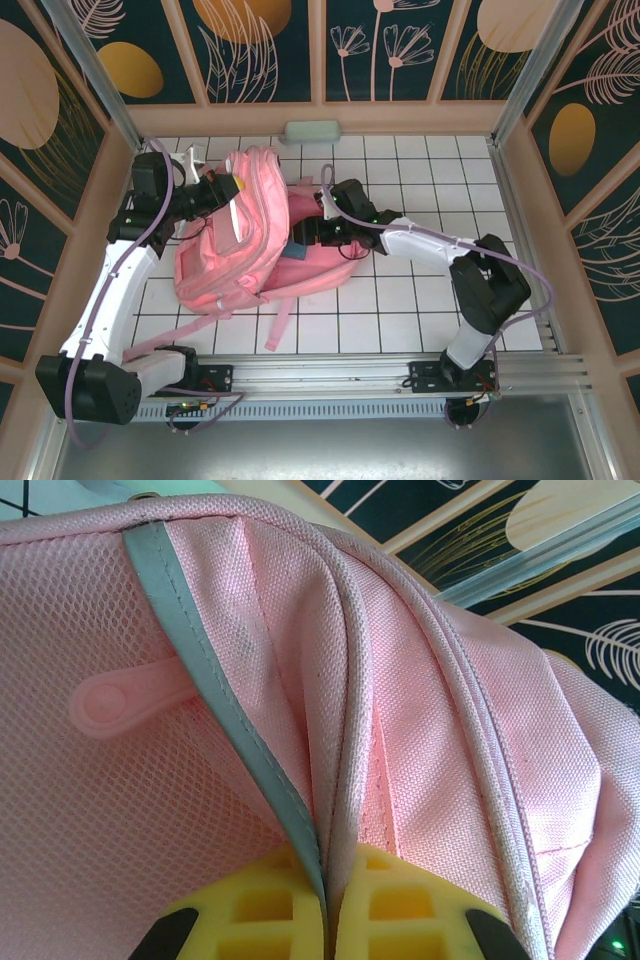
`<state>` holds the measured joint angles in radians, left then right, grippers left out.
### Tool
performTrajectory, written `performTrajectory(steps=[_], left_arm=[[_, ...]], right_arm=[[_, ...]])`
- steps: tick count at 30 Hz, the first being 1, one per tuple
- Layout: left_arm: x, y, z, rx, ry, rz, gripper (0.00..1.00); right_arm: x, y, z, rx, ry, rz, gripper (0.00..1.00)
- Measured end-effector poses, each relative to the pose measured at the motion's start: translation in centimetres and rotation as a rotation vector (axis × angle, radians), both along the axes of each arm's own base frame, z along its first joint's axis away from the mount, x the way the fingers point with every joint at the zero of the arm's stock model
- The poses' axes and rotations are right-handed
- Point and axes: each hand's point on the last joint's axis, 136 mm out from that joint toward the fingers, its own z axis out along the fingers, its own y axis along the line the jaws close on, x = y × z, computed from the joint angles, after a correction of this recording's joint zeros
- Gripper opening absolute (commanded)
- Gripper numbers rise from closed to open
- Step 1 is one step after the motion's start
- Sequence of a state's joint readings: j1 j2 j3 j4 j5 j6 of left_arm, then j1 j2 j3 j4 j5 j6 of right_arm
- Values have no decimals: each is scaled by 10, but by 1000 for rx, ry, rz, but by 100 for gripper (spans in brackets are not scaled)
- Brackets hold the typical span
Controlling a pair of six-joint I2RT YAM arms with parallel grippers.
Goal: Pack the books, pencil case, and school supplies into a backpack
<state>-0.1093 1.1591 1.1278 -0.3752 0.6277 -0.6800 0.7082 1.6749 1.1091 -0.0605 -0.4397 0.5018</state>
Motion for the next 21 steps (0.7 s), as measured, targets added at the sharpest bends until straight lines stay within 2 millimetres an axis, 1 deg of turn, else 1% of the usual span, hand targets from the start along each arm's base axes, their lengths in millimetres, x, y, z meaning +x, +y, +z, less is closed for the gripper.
performTrajectory(steps=[3, 5, 8, 9, 10, 12, 13, 14, 16, 17, 18, 20, 21], left_arm=[[0, 0, 0, 2, -2, -1, 0], [0, 0, 0, 5, -4, -2, 0], [0, 1, 0, 15, -4, 0, 0], [-1, 1, 1, 20, -5, 0, 5], [-1, 2, 0, 23, -6, 0, 14], [-1, 2, 0, 30, -9, -4, 38], [0, 2, -1, 33, -12, -5, 47], [1, 2, -2, 42, -14, -6, 53], [5, 2, -6, 65, -10, -3, 59], [8, 2, -10, 80, -5, -1, 61], [10, 2, -14, 92, 2, 1, 63], [15, 3, -22, 113, 24, 2, 67], [20, 3, -24, 125, 35, 4, 68]], right_arm=[[5, -7, 19, 16, -51, -24, 66], [8, -11, 27, 16, -79, -32, 65], [11, -21, 33, -13, -112, -58, 64], [14, -28, 36, -17, -125, -74, 64], [17, -34, 40, -16, -133, -94, 63], [32, -61, 52, -4, -150, -171, 63], [41, -75, 57, 5, -153, -215, 63], [55, -92, 63, 17, -156, -274, 63], [77, -124, 67, 26, -150, -380, 63], [88, -140, 66, 25, -141, -438, 63], [96, -153, 64, 26, -133, -480, 63], [112, -171, 61, 40, -107, -550, 63], [121, -177, 61, 57, -97, -574, 62]])
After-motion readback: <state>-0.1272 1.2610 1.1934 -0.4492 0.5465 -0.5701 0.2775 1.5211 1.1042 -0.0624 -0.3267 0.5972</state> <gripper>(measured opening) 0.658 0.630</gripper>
